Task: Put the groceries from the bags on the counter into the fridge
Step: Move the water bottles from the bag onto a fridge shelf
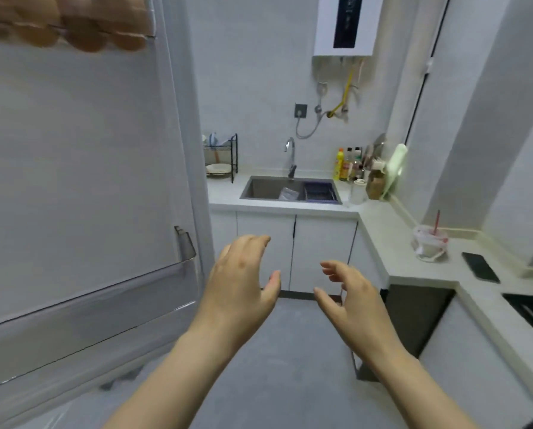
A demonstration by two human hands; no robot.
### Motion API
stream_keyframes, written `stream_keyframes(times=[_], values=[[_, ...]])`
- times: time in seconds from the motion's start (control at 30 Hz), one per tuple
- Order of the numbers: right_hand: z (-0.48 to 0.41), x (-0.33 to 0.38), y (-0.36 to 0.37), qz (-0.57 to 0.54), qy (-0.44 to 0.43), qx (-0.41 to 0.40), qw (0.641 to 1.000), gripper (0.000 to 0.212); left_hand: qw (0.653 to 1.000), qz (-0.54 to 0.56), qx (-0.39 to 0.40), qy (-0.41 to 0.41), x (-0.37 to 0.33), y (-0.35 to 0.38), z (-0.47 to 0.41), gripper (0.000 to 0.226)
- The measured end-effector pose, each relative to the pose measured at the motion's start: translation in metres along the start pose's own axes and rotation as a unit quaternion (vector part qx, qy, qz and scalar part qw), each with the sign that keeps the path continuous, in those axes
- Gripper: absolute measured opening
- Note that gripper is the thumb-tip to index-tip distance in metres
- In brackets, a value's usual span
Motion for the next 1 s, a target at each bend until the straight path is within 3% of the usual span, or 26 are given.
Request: stream_keyframes(times=[0.33, 0.63, 1.0], values=[[0.163, -0.096, -0.117, 0.069, 0.223, -0.081, 0.969, 0.043, 0.964, 0.168, 0.189, 0.085, -0.121, 0.122, 0.058, 0.05], [0.321, -0.151, -0.217, 0.094, 0.377, -0.171, 0.905, 0.038, 0.888, 0.266, 0.341, 0.154, -0.271, 0.208, 0.156, 0.048], [0.51, -0.177, -0.31, 0.115, 0.503, -0.252, 0.819, 0.037, 0.809, 0.305, 0.447, 0.229, -0.422, 0.251, 0.286, 0.046]])
Point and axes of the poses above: each hand's wrist, its own z-axis away from the middle knuckle, its own y-axis out of the palm, x = y × z, the point moved 9 cm from there along -z, towards the middle knuckle, and after that the axes turned 5 degrees about z, right-handed, at the moved point
